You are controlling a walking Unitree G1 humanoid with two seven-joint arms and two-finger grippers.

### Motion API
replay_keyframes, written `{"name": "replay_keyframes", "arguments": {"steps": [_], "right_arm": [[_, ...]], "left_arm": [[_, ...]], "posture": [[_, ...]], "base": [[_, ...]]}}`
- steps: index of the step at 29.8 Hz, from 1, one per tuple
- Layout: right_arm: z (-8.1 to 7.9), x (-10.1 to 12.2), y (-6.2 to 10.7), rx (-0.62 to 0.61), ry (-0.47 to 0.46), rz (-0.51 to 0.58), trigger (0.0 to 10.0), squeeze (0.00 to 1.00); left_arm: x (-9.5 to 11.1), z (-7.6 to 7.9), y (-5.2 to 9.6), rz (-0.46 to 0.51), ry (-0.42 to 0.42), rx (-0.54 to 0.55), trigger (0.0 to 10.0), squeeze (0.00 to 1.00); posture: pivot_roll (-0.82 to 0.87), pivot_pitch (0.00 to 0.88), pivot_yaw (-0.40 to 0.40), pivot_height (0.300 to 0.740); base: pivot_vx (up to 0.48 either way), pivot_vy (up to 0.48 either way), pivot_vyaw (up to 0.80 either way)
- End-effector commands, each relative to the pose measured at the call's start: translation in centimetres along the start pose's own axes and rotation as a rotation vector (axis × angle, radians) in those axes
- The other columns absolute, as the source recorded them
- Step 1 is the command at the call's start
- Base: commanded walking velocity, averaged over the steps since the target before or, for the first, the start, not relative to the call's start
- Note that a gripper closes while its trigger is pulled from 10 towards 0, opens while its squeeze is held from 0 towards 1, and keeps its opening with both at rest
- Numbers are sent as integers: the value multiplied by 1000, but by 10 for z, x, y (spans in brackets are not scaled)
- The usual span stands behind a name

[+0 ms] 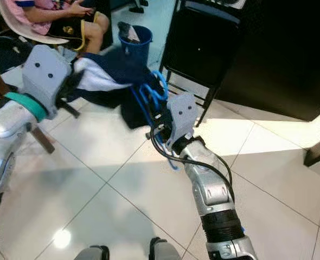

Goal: Hang hanger

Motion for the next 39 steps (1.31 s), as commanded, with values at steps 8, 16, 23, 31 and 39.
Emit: {"name": "replay_keyframes", "arguments": {"steps": [8, 16, 23, 31, 39], "right_arm": [[-40, 5, -13, 206, 89, 23, 10000, 0], [-21, -24, -15, -27, 121, -86, 10000, 0], [-12, -28, -15, -84, 139, -117, 10000, 0], [-19, -30, -12, -25, 123, -98, 10000, 0], [-28, -14, -2, 130, -4, -25, 10000, 0]], "left_arm": [[46, 27, -11, 218, 58, -166, 10000, 0], [82, 66, 14, 375, 138, -445, 10000, 0], [73, 75, 25, 328, 63, -548, 10000, 0], [58, 39, -2, 250, -73, -197, 10000, 0], [47, 11, -12, 164, -122, 3, 10000, 0]], "posture": [[35, 90, 31, 740], [39, 94, 29, 740], [45, 94, 31, 740], [42, 101, 26, 740], [40, 103, 25, 740]], "base": [[0, 0, 0], [0, 0, 0], [0, 0, 0], [0, 0, 0], [0, 0, 0]]}}
Point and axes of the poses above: a point about 5 cm out from each wrist's last joint towards the gripper, its own y axis pointing back from the gripper into the wrist, its own x axis along the axis of the wrist's last joint, z = x × y, the point moved 2 cm from there along -y, pointing out of the wrist towards the gripper, and after that the axes turned 9 degrees about y, right-handed, at the moved point
